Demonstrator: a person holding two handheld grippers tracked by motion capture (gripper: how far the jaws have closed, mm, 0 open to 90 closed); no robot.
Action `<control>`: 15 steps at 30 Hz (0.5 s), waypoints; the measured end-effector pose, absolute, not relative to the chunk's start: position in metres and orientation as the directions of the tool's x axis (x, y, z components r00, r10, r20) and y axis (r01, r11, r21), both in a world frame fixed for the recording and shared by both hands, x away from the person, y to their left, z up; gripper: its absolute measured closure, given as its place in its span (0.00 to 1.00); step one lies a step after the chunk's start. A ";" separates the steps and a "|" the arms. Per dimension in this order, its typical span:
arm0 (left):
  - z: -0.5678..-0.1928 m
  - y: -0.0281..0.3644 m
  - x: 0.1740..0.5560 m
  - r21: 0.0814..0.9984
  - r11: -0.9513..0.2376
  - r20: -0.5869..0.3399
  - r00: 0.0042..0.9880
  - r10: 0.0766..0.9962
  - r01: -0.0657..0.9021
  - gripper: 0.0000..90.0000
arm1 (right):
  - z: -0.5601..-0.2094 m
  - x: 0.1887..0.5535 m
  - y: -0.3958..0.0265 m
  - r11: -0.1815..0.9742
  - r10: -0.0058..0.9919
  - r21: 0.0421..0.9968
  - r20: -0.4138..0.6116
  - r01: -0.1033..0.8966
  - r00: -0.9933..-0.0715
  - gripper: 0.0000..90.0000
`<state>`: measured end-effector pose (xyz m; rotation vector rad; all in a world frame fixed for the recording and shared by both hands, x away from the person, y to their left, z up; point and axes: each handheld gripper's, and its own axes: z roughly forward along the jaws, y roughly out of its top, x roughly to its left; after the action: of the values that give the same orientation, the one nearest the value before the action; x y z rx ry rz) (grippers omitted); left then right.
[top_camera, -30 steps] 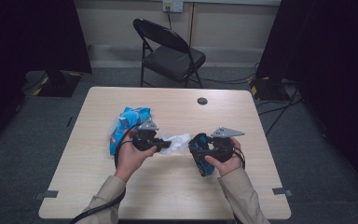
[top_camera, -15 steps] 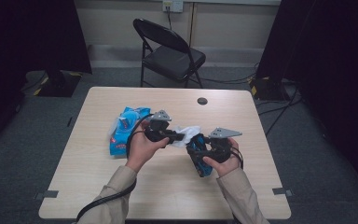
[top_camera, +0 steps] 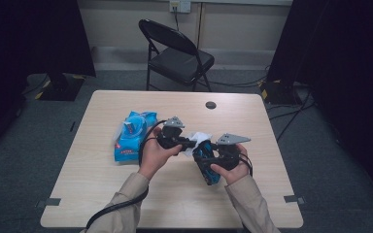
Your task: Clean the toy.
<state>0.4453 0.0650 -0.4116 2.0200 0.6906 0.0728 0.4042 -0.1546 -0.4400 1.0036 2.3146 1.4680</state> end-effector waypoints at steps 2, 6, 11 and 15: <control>-0.412 0.064 0.445 0.817 -0.380 -0.217 0.842 0.495 0.434 0.93 | -0.440 0.404 -0.155 0.266 0.651 0.863 0.167 0.429 -0.740 0.29; -0.411 0.067 0.442 0.826 -0.382 -0.209 0.854 0.477 0.415 0.93 | -0.440 0.405 -0.157 0.263 0.660 0.862 0.167 0.433 -0.733 0.29; -0.408 0.069 0.436 0.838 -0.384 -0.198 0.871 0.449 0.388 0.93 | -0.440 0.407 -0.163 0.250 0.677 0.864 0.166 0.436 -0.717 0.29; -0.406 0.068 0.430 0.839 -0.396 -0.194 0.886 0.421 0.372 0.93 | -0.442 0.408 -0.164 0.244 0.688 0.863 0.169 0.443 -0.706 0.29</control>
<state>0.4296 0.0683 -0.4061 2.0238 0.5754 0.0601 0.4076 -0.1643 -0.4417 1.0587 2.2721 1.4480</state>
